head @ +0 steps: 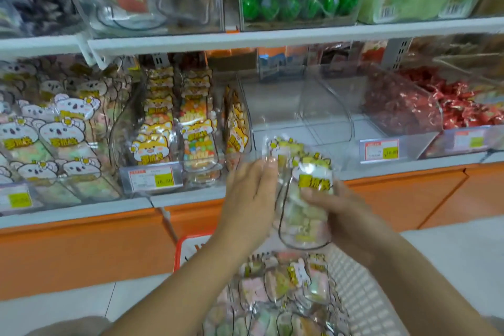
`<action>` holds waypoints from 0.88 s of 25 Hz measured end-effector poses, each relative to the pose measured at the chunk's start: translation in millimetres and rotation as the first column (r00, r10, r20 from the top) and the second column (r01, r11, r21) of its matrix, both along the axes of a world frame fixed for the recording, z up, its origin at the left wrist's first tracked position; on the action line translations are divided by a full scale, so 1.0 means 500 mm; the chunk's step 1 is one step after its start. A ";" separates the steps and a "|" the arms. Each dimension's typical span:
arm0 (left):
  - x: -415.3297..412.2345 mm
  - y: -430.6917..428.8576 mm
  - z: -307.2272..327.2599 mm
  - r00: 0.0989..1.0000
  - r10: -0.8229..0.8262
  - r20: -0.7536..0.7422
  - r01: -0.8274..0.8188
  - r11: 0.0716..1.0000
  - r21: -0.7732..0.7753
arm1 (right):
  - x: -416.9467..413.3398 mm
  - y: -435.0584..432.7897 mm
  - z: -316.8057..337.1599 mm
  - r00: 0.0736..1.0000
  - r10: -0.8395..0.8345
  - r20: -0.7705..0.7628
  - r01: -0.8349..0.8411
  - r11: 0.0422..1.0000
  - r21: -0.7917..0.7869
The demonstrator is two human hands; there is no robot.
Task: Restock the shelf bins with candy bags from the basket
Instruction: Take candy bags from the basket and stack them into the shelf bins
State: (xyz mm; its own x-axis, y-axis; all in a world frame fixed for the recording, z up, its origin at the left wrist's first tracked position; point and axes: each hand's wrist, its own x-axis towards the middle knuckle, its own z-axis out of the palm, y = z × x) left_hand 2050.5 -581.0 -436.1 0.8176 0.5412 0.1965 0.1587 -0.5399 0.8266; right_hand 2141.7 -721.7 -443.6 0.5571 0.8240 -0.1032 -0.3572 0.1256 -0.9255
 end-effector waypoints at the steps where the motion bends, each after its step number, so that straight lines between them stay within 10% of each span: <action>1: 0.017 0.030 0.023 1.000 0.020 0.022 -0.022 0.996 0.086 | 0.030 0.019 0.041 0.999 -0.025 0.046 0.025 1.000 0.006; 6: 0.098 0.155 0.048 0.997 0.075 -0.037 -0.050 0.890 0.453 | 0.257 0.159 0.153 0.950 -0.189 0.250 0.204 0.978 -0.034; 22: 0.191 0.201 0.009 0.997 -0.005 -0.072 0.043 0.849 0.526 | 0.472 0.454 -0.041 0.977 -0.077 0.201 0.159 0.885 -0.437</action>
